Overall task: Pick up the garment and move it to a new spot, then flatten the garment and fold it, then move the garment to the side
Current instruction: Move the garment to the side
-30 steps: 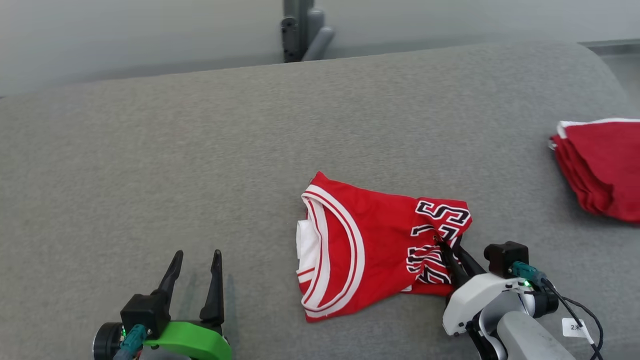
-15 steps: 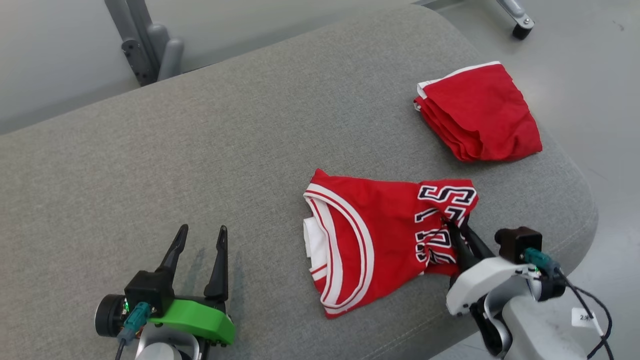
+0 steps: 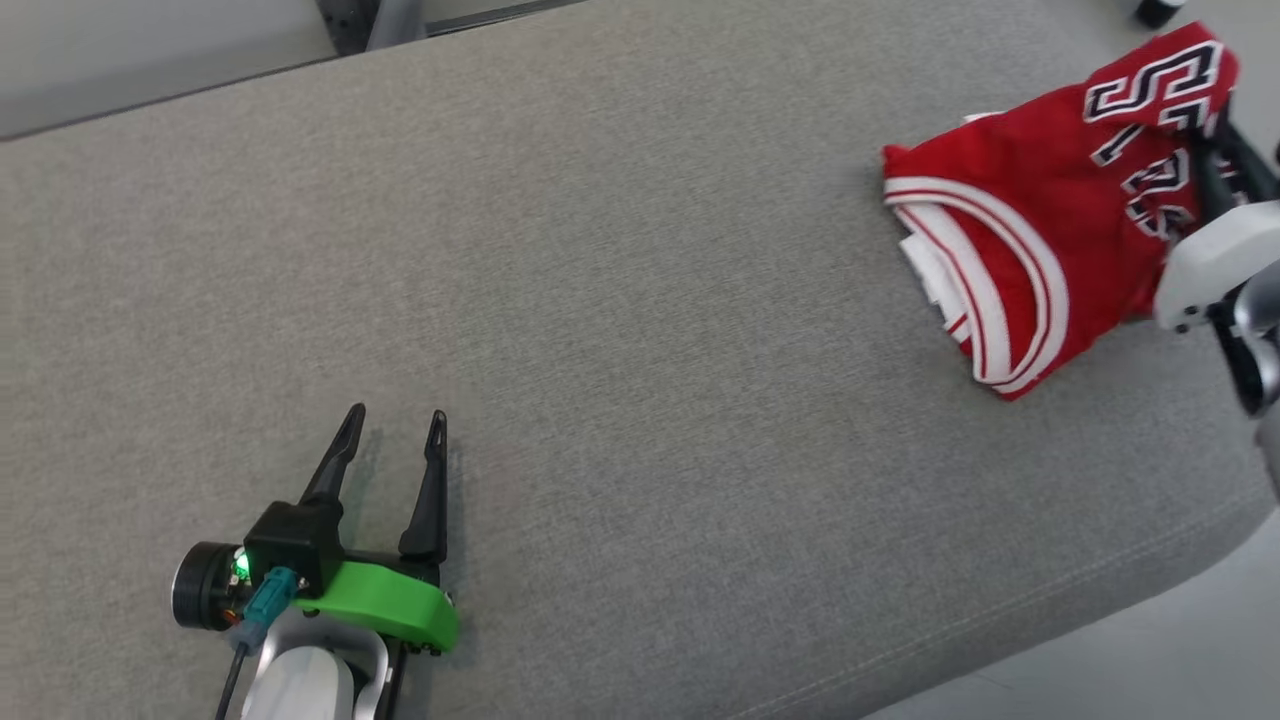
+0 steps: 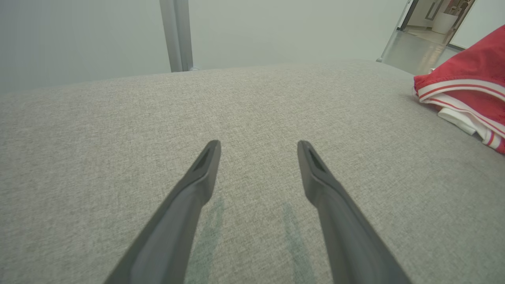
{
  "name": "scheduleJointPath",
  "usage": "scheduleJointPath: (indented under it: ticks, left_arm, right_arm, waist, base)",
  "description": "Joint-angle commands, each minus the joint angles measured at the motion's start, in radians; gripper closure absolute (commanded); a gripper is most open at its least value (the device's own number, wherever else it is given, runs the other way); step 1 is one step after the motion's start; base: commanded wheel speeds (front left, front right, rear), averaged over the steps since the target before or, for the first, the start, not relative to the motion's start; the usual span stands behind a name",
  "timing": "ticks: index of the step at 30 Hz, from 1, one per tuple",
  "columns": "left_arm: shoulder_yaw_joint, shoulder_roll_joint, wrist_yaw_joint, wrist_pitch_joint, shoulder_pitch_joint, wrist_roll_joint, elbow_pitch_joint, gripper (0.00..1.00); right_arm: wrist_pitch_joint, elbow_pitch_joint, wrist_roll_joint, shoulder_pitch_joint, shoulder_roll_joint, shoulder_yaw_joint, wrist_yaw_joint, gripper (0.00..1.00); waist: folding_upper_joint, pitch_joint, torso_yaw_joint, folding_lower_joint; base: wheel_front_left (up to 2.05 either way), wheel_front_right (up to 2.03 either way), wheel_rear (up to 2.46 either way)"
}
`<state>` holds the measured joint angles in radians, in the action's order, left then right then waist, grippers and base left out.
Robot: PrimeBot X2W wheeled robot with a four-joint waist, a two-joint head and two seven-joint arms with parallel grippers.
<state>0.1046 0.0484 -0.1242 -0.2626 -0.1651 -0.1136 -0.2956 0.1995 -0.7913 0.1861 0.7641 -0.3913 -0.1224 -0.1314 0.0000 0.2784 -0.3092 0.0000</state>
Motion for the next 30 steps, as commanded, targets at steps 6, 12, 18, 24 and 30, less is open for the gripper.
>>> scheduleJointPath:
  ticks: [6, 12, 18, 24, 30]
  left_arm:
    - [-0.019, 0.005, -0.006, -0.002, -0.026, 0.013, 0.004, 0.0]
    - [-0.054, 0.004, -0.006, -0.002, -0.011, 0.0, 0.016, 0.0]
    - [-0.082, 0.004, 0.015, -0.002, 0.013, -0.027, 0.02, 0.0]
    - [-0.088, 0.004, 0.035, -0.002, 0.032, -0.056, 0.013, 0.0]
    - [-0.087, 0.004, 0.05, -0.002, 0.054, -0.073, 0.004, 0.0]
  right_arm:
    - [0.01, -0.183, -0.178, 0.085, -0.13, 0.233, 0.002, 0.0]
    - [0.065, -0.084, -0.28, 0.052, -0.016, 0.345, 0.002, 0.0]
    - [0.065, 0.164, -0.205, -0.092, 0.134, 0.243, 0.002, 0.0]
    - [0.065, 0.302, -0.092, -0.315, 0.213, 0.129, 0.002, 0.0]
    - [0.066, 0.323, -0.037, -0.458, 0.274, 0.058, 0.002, 0.0]
  waist:
    - [0.0, 0.1, 0.158, 0.0]
    - [0.0, 0.065, 0.178, 0.0]
    - [0.0, 0.014, 0.193, 0.0]
    - [0.0, -0.052, 0.242, 0.0]
    - [0.0, -0.105, 0.292, 0.0]
  base:
    - [0.0, 0.0, 0.0]
    - [0.0, 0.0, 0.0]
    - [0.0, 0.0, 0.0]
    - [0.0, 0.0, 0.0]
    - [0.0, 0.0, 0.0]
